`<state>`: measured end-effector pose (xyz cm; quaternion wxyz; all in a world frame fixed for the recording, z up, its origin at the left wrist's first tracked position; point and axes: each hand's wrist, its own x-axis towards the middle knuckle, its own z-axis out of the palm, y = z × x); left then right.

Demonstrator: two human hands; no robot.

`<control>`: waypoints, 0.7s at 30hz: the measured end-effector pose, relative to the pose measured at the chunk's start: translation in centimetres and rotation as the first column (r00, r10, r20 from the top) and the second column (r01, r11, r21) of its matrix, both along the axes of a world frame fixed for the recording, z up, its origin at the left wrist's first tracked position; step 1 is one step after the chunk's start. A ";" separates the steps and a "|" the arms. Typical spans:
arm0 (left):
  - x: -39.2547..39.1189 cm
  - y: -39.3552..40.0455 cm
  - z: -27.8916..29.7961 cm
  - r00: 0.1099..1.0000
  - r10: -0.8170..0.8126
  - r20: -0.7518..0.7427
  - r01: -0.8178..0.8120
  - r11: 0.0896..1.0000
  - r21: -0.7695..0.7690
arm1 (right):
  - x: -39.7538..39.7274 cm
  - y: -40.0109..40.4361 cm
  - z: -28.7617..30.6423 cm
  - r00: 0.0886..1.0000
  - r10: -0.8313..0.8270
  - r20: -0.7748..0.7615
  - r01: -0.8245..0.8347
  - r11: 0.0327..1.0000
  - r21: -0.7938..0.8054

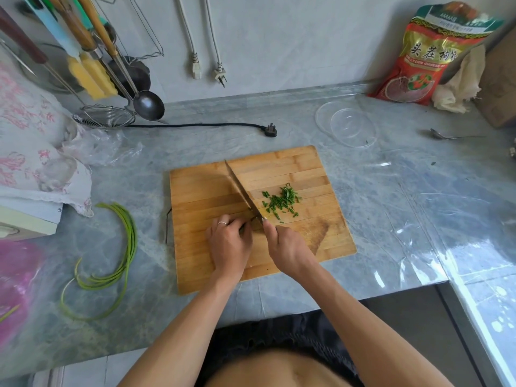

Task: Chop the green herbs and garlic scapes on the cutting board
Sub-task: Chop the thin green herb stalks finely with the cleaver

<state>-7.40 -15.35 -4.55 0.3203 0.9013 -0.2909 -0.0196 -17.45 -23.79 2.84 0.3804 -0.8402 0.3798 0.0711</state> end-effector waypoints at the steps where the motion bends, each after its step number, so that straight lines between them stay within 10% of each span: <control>1: 0.0 0.1 -0.1 1.000 -0.002 -0.002 0.002 1.000 -0.006 | -0.4 -0.2 -0.1 0.999 -0.032 0.005 0.032 0.999 0.006; 21: 0.2 0.7 0.3 0.997 -0.081 0.001 0.081 0.996 0.042 | -1.5 -0.2 0.8 0.988 -0.049 0.144 0.032 0.992 0.122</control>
